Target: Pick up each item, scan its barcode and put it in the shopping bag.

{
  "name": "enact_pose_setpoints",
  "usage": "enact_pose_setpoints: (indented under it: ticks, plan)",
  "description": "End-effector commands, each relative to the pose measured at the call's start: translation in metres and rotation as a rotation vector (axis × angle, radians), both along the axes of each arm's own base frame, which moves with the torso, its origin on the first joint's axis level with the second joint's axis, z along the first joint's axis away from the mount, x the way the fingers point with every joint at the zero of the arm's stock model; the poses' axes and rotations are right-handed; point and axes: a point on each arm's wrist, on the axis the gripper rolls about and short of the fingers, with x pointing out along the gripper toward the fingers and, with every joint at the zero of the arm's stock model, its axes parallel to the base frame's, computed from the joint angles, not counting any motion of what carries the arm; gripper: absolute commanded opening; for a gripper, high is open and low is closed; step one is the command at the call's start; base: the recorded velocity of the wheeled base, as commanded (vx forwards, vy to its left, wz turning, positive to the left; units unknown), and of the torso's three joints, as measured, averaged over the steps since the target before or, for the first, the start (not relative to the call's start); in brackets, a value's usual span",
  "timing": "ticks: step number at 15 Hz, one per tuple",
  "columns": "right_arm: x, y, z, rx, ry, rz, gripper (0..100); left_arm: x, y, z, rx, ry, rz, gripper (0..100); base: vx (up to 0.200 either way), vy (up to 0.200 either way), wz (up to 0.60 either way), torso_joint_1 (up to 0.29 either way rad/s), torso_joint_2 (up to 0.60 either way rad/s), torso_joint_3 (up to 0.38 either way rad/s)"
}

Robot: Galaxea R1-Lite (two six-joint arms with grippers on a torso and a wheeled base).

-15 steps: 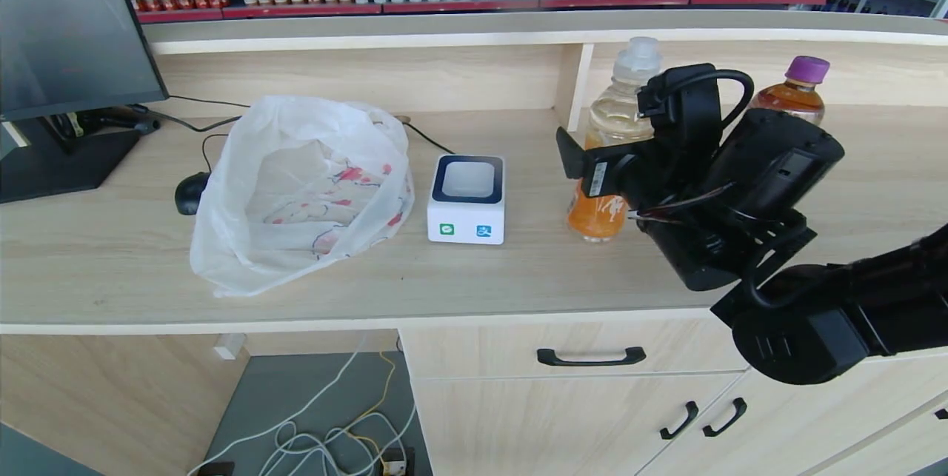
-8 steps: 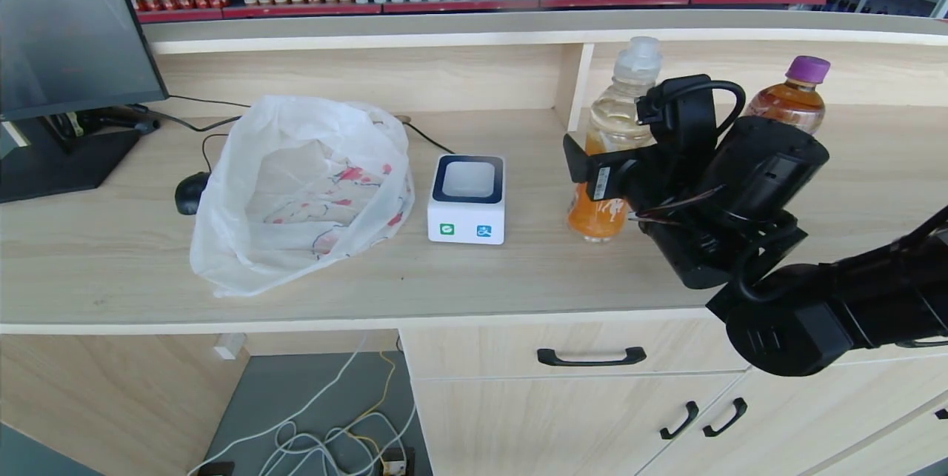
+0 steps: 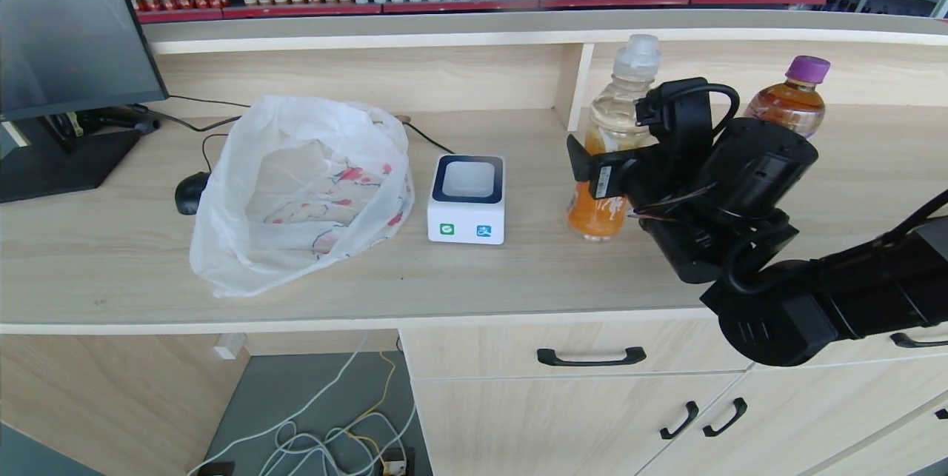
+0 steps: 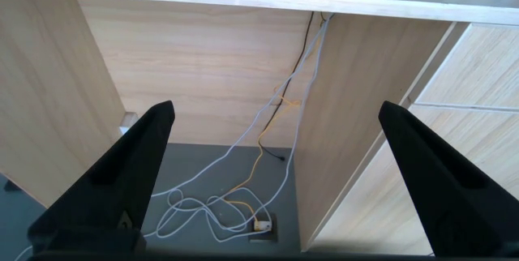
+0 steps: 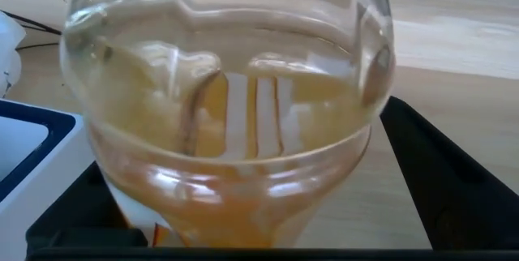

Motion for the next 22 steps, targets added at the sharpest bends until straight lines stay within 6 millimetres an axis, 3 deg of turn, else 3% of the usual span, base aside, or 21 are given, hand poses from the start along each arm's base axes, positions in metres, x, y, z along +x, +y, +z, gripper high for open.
enact_pose_setpoints:
  ticks: [1,8,9,22]
  plan:
    - [0.002,0.001,0.000,-0.003,-0.002,-0.002,100,0.000,0.000,0.000,0.000,0.000,0.001,100,0.000,0.000,0.00,0.000,0.00,0.000]
    - [0.003,0.003,-0.002,-0.011,0.000,-0.003,100,0.000,0.000,0.000,0.000,0.000,0.001,100,0.000,0.000,0.00,0.000,0.00,0.000]
    - [0.003,0.003,-0.002,-0.013,0.001,-0.003,0,0.000,0.000,0.000,0.000,0.000,0.001,100,0.000,0.000,0.00,0.000,0.00,0.000]
    - [-0.011,-0.001,0.019,0.016,-0.051,0.009,0,0.000,0.000,0.000,0.000,0.000,0.001,100,0.000,0.000,0.00,0.000,0.00,0.000]
